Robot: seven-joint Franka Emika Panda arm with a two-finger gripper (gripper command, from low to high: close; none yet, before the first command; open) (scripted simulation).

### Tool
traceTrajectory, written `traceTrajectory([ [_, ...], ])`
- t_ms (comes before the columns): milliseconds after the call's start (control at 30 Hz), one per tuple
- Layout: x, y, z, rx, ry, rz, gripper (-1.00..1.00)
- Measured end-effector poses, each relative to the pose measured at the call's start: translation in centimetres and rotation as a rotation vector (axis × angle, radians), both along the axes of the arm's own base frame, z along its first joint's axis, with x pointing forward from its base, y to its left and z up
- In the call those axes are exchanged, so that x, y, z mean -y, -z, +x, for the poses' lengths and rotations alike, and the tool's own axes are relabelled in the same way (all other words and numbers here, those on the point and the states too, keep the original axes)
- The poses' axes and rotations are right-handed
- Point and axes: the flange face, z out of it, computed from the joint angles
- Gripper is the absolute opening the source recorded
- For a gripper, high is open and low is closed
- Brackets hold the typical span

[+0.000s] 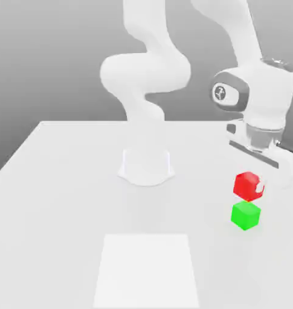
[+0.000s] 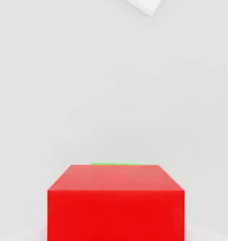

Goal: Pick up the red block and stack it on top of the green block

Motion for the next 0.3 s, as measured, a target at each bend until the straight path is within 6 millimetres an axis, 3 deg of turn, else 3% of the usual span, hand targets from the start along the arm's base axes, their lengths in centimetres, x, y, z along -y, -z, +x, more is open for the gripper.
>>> traceTrajectory([
  [300, -0.2, 3.3, -0.6, -0.011, -0.007, 0.037, -1.00],
])
